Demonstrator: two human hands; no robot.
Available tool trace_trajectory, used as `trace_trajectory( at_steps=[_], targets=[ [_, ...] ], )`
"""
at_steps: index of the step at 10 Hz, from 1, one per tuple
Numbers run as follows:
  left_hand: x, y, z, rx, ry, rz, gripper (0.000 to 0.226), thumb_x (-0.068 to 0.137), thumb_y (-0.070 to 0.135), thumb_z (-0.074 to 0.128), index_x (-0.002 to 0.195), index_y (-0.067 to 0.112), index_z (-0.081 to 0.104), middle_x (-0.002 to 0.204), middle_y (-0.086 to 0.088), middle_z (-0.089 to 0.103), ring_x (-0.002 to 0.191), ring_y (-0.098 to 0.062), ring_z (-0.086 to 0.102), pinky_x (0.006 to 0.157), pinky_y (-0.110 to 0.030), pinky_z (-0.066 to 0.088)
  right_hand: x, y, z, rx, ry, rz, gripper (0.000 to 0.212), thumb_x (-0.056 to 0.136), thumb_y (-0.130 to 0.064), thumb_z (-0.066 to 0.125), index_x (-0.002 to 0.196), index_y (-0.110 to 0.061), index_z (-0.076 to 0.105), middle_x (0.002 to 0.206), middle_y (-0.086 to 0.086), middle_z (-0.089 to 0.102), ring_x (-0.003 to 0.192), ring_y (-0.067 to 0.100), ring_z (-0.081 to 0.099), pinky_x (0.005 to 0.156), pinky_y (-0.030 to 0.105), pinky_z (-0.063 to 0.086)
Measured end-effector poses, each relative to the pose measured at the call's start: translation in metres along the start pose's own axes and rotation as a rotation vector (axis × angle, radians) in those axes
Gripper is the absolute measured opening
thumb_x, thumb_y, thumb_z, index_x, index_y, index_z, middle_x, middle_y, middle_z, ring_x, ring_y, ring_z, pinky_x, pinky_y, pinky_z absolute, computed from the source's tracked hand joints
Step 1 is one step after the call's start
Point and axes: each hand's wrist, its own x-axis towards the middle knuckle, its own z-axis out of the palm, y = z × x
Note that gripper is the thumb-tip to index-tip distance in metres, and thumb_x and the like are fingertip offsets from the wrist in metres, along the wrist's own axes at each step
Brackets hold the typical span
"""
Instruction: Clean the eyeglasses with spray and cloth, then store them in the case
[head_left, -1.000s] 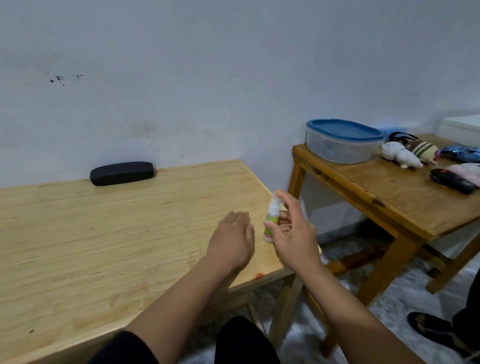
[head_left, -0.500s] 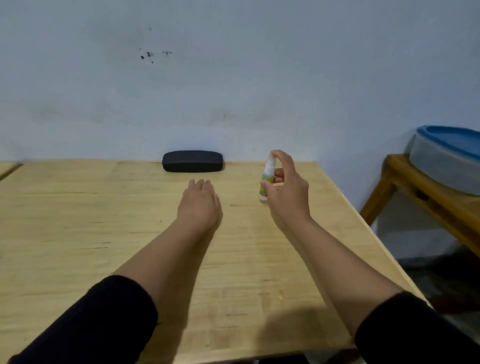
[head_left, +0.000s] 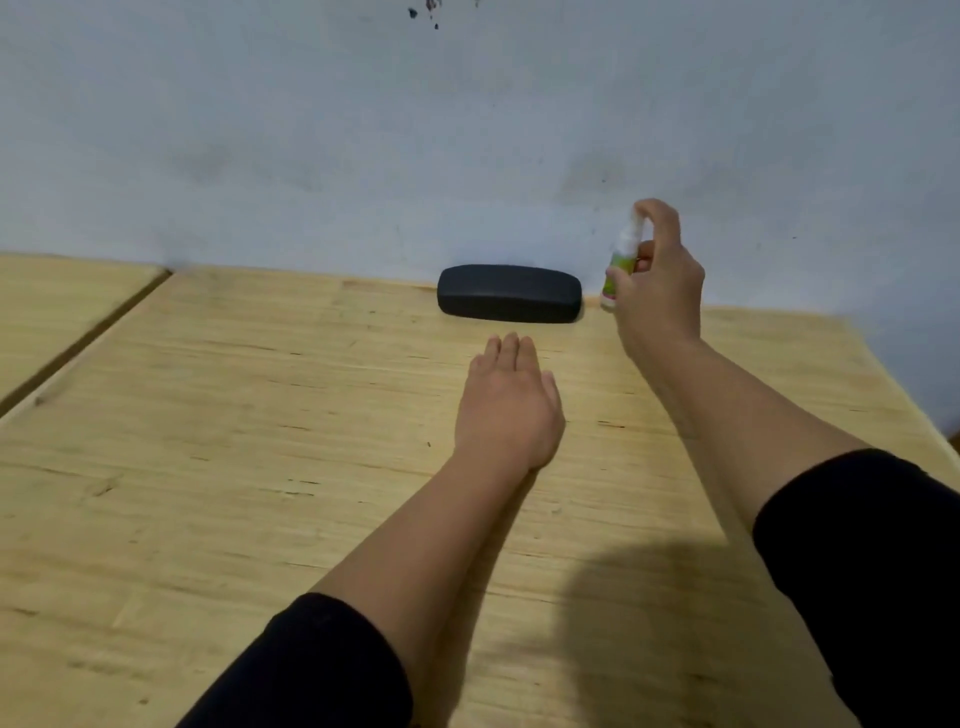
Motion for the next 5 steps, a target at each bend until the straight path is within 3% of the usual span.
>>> trace_trajectory(
  at_steps=[3,5],
  targets=[
    [0.001,-0.001,0.000,-0.020,-0.004,-0.008,0.053,0.098,0.031,0.018,0.145,0.007,0.015,0.155,-0.011,0.016,0.144,-0.024,0.010,0.117,-0.038,0.008,0.001,0.005,0.011,-0.073,-0.035,-0.056,0.064,0.083,-0.003,0.058,0.132,-0.036,0.032,0.109,0.008,0.048,0.094,0.024,0.056,0.078,0.045,0.056],
    [0.000,0.000,-0.001,-0.100,0.061,-0.023,0.051,0.098,0.028,0.024,0.144,0.006,0.020,0.153,-0.011,0.023,0.143,-0.023,0.013,0.117,-0.036,0.010,-0.008,-0.005,-0.001,-0.104,-0.101,-0.029,0.090,0.079,-0.005,0.067,0.142,-0.043,0.015,0.116,0.011,0.049,0.097,0.018,0.051,0.088,0.036,0.048]
  ],
)
